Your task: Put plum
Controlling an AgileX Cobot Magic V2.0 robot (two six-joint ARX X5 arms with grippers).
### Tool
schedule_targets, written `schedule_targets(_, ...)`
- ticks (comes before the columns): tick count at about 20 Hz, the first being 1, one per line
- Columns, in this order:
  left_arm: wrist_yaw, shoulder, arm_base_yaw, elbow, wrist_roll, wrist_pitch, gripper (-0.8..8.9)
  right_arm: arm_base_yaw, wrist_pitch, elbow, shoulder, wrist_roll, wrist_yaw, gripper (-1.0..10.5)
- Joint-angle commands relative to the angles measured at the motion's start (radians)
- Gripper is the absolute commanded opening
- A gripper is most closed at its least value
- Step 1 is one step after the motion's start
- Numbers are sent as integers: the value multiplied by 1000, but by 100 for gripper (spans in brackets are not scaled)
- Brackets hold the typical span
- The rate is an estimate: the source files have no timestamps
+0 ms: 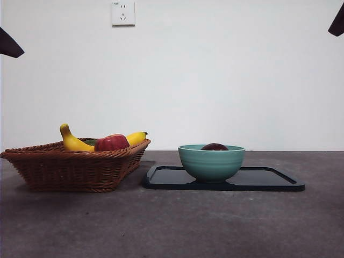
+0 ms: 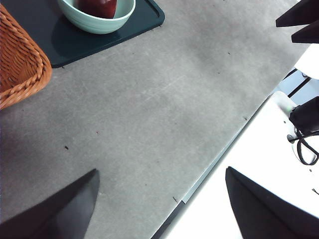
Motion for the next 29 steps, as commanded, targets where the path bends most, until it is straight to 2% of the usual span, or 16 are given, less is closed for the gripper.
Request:
schedule_targets(1, 2, 6, -4, 8, 1, 11, 403, 6, 8, 8, 4, -7, -4, 242)
schedule_targets(6, 2, 6, -4, 9, -5, 14, 403, 6, 8, 8, 4, -7, -4, 242)
schedule_targets(10, 2, 18, -11, 11, -106, 115, 406, 6, 8, 8, 4, -7, -4, 242)
schedule_targets(13, 2, 82, -25, 36, -124, 167, 406, 6, 9, 8, 4, -8, -4, 242)
schedule_targets(18, -63, 306, -43, 190, -103, 183, 406, 6, 11, 8, 4, -8, -5, 242)
schedule_targets(29, -148, 881, -71, 710, 8, 194, 404, 6, 11, 8, 4, -8, -7, 242)
